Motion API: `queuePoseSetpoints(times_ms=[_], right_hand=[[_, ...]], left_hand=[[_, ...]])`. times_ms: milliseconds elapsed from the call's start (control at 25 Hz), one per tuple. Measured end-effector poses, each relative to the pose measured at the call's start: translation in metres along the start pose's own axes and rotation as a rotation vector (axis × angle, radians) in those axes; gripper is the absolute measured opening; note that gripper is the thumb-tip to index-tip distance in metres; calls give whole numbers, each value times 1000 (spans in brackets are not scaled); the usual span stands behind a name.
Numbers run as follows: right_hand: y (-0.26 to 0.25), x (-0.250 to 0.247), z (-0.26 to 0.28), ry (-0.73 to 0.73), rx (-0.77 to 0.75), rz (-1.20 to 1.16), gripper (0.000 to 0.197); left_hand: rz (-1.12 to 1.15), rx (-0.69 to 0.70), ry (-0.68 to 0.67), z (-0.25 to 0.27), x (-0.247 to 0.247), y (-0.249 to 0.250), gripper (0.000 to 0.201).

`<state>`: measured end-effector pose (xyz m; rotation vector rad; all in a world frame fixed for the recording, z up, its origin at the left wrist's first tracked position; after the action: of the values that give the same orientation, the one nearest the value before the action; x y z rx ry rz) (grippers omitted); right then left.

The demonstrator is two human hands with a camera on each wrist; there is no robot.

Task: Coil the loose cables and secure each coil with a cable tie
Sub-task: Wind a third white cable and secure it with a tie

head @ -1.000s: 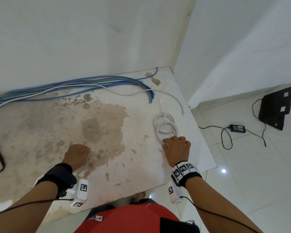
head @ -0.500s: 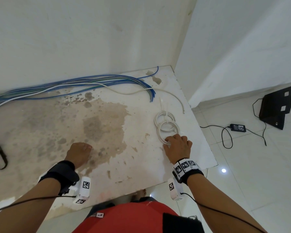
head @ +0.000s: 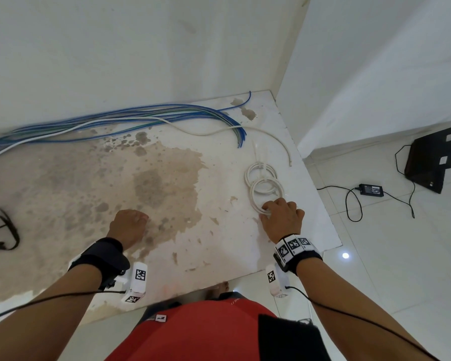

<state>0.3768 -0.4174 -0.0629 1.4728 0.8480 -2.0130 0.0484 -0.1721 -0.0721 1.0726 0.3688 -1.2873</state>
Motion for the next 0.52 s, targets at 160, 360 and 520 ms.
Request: queuePoseSetpoints(times_ms=[160,360,520], right_hand=[[-2,-3,3,-15,36,-7,33],[-55,-15,-7,290,-133,-165,16],[-135,-27,-70,-6,-368,-318,11]], left_hand=[[-10,-30,-19,5,-3,6,25],[100,-48,-56,20,-15,14,27],[243,40,-111,7,-29,25,22]])
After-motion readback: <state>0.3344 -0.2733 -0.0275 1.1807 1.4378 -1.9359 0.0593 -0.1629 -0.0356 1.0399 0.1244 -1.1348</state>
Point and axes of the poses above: each hand's wrist, its own z-axis away from the middle knuckle, its own x-axis out of the palm, y = z × x, the point moved 2 cm from there along -z, towards the middle knuckle, and after that the axes turned 4 degrees about -x, right-handed, at the moved point
